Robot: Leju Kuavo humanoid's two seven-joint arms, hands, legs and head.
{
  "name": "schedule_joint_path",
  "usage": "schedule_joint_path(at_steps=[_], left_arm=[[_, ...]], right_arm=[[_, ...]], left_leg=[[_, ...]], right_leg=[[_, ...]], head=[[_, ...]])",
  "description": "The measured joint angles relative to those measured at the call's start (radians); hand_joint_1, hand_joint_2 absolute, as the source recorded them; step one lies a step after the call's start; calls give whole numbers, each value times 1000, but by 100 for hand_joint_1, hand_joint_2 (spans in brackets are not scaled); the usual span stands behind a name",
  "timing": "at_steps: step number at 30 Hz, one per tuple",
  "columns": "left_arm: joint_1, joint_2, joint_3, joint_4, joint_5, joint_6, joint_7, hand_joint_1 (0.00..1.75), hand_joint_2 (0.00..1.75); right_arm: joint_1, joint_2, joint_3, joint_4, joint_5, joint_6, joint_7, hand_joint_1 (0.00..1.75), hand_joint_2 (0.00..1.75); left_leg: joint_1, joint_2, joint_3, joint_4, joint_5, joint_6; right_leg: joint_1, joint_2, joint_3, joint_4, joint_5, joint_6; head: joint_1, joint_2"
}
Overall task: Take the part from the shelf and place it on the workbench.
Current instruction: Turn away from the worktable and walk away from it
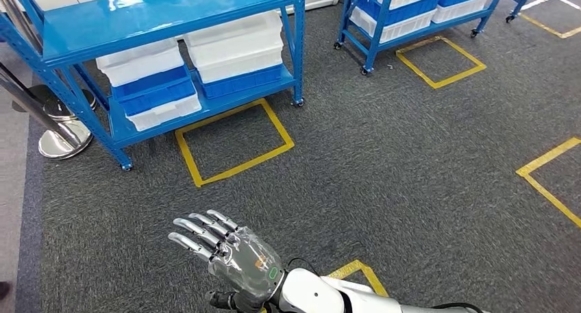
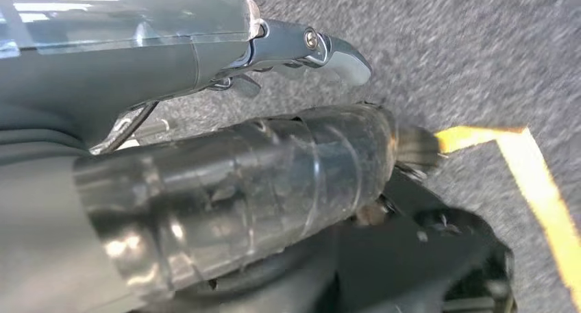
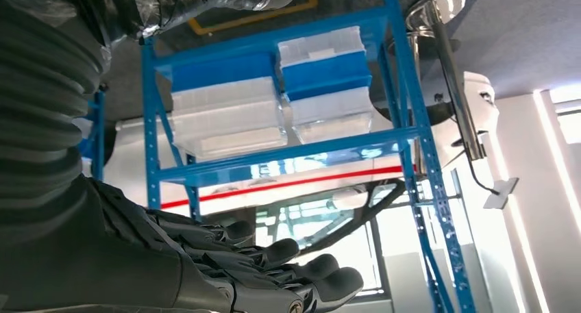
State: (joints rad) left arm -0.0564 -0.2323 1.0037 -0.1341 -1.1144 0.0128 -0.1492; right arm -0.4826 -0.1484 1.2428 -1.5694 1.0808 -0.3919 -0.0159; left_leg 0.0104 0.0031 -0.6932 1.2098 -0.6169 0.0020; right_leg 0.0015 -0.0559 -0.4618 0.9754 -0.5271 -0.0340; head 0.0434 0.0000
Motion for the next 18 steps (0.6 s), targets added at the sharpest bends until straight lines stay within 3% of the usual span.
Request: schedule_joint_path(at_steps=[3, 4, 6, 7, 9, 10, 11, 12, 14, 15, 16, 18], left_arm=[[4, 4, 0, 0, -3, 0, 0, 0, 0], [5, 5, 0, 0, -4, 0, 1, 0, 0], [2, 4, 0, 0, -6, 0, 1, 0, 0], [-2, 4, 0, 0, -7, 0, 1, 0, 0], [-9, 4, 0, 0, -8, -1, 1, 0, 0], [-12, 4, 0, 0, -8, -2, 1, 0, 0], [-14, 4, 0, 0, -8, -2, 1, 0, 0], [-15, 4, 0, 0, -8, -3, 1, 0, 0], [-13, 4, 0, 0, -8, -3, 2, 0, 0], [-10, 4, 0, 0, -8, -3, 2, 0, 0], [-8, 3, 0, 0, -8, -3, 2, 0, 0], [1, 2, 0, 0, -9, -3, 1, 0, 0]], right_arm=[[3, -2, 0, -2, 0, 4, 4, 0, 175], [4, -2, 0, -4, 0, 5, 5, 0, 175], [1, -2, -1, -9, 1, 6, 6, 0, 175], [-2, -1, -1, -13, 1, 6, 7, 0, 175], [-5, -1, -2, -19, 1, 9, 8, 0, 175], [-4, -2, -2, -20, 1, 11, 10, 0, 175], [-2, -3, -3, -22, 1, 12, 12, 0, 175], [-1, -4, -3, -23, 1, 14, 14, 0, 131], [0, -6, -3, -24, 1, 16, 17, 0, 44], [0, -6, -3, -24, 0, 17, 17, 0, 0], [0, -7, -3, -24, -2, 18, 17, 0, 0], [1, -12, -3, -23, -12, 23, 18, 0, 0]], left_leg=[[-16, 57, 4, -150, 192, 28], [-21, 66, 8, -167, 225, 33], [-21, 46, 31, -170, 214, 39], [-19, 32, 47, -175, 207, 46], [-14, 6, 83, -186, 189, 56], [-12, -7, 99, -189, 176, 59], [-11, -22, 115, -192, 162, 59], [-9, -38, 134, -193, 147, 59], [-5, -68, 177, -194, 113, 55], [-3, -80, 202, -194, 94, 53], [-1, -90, 227, -194, 74, 50], [0, -103, 262, -194, 35, 42]], right_leg=[[8, -29, 58, 1, -61, 9], [9, -37, 77, 3, -77, 15], [7, -46, 94, 31, -80, 30], [4, -34, 82, 74, -62, 36], [-3, 12, 4, 203, -37, 43], [-7, 36, -47, 266, -47, 45], [-10, 47, -96, 309, -83, 49], [-13, 52, -140, 332, -131, 53], [-17, 53, -198, 316, -213, 61], [-18, 54, -217, 282, -215, 64], [-18, 55, -232, 234, -171, 64], [-14, 61, -251, 143, 23, 54]], head=[[1, 0], [1, 0], [0, 0], [0, 0], [0, 0], [1, 0], [0, 0], [0, 0], [0, 0], [0, 0], [0, 0], [0, 0]])
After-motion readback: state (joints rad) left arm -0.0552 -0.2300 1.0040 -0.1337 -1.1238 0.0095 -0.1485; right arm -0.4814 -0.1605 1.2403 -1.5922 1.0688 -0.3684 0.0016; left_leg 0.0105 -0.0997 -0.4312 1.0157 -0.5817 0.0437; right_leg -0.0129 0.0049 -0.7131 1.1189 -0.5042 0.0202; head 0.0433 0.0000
